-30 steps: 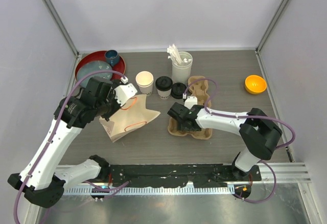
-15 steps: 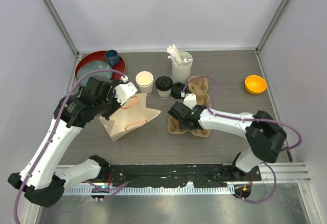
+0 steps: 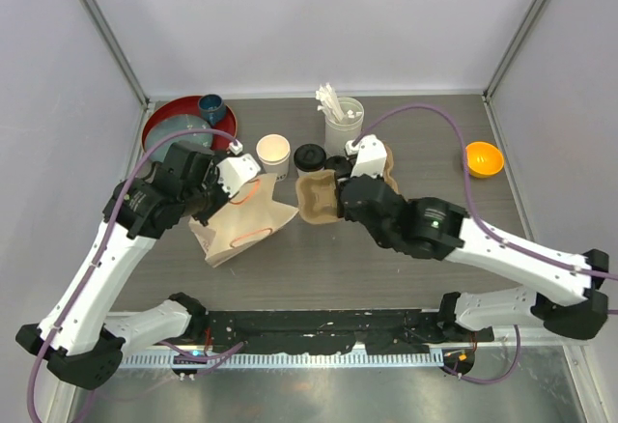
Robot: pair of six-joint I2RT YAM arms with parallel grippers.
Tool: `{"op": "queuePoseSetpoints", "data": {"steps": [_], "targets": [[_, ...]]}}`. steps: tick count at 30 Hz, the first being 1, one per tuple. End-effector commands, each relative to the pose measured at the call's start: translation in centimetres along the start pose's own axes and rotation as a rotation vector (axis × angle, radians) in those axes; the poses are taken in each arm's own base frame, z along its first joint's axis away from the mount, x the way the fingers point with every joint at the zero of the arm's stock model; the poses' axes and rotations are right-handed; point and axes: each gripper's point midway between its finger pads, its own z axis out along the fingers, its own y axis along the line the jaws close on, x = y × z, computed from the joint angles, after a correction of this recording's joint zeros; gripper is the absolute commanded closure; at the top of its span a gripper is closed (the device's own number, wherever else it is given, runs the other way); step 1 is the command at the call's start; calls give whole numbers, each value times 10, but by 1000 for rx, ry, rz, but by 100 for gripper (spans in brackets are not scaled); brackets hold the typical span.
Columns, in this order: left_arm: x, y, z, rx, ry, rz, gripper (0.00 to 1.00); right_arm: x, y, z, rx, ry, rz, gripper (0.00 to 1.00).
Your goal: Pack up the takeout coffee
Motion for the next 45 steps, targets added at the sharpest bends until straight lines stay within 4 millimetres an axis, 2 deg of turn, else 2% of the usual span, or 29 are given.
{"op": "queuePoseSetpoints", "data": {"steps": [1, 2, 3, 4, 6, 9, 10, 11, 12, 13, 14, 16, 17, 18, 21, 30, 33, 35, 37, 39, 40, 41, 45], "targets": [[-10, 2, -9, -17, -61, -43, 100, -85, 19, -55, -111, -262, -45, 58], [-12, 3, -10, -20, -69, -56, 100, -101, 30, -68, -160, -298, -34, 58], [-13, 4, -11, -25, -74, -62, 100, -108, 41, -75, -200, -322, -51, 58], [-14, 4, -12, -27, -80, -70, 100, -117, 65, -91, -295, -364, -77, 58], [-13, 4, -11, -33, -79, -85, 100, -135, 86, -110, -393, -433, -65, 58], [-10, 5, -10, -48, -70, -93, 100, -151, 97, -126, -469, -494, -24, 60], [-10, 5, -10, -48, -72, -97, 100, -154, 100, -129, -491, -509, -17, 60], [-11, 5, -10, -45, -78, -107, 100, -145, 114, -129, -552, -505, -39, 60], [-13, 2, -9, -28, -86, -112, 100, -150, 124, -134, -606, -538, -16, 60], [-14, -1, -9, -12, -86, -115, 100, -138, 139, -130, -652, -528, -44, 59], [-15, -4, -9, 4, -92, -120, 100, -135, 153, -134, -723, -533, -63, 59], [-18, -16, -10, 72, -106, -123, 100, -136, 164, -136, -760, -545, -57, 58], [-18, -19, -10, 86, -105, -125, 100, -143, 168, -139, -776, -570, -28, 58], [-17, -21, -10, 95, -103, -125, 100, -150, 171, -144, -791, -599, -2, 58], [-14, -23, -9, 101, -94, -131, 100, -149, 175, -140, -790, -597, 5, 58], [-21, -33, -10, 160, -123, -155, 100, -110, 195, -117, -819, -464, 78, 58], [-21, -35, -8, 167, -120, -155, 100, -107, 194, -118, -833, -447, 129, 58], [-22, -37, -10, 181, -128, -156, 100, -105, 182, -110, -771, -436, 146, 58], [-25, -40, -17, 201, -151, -151, 100, -87, 169, -90, -702, -397, 128, 58], [-26, -43, -19, 214, -158, -151, 100, -78, 157, -83, -684, -376, 145, 58], [-26, -43, -21, 217, -162, -153, 100, -63, 153, -74, -664, -348, 129, 58], [-26, -43, -21, 215, -161, -155, 100, -58, 149, -69, -654, -334, 130, 59], [-27, -43, -18, 217, -157, -166, 100, -16, 150, -50, -627, -227, 35, 60]]}}
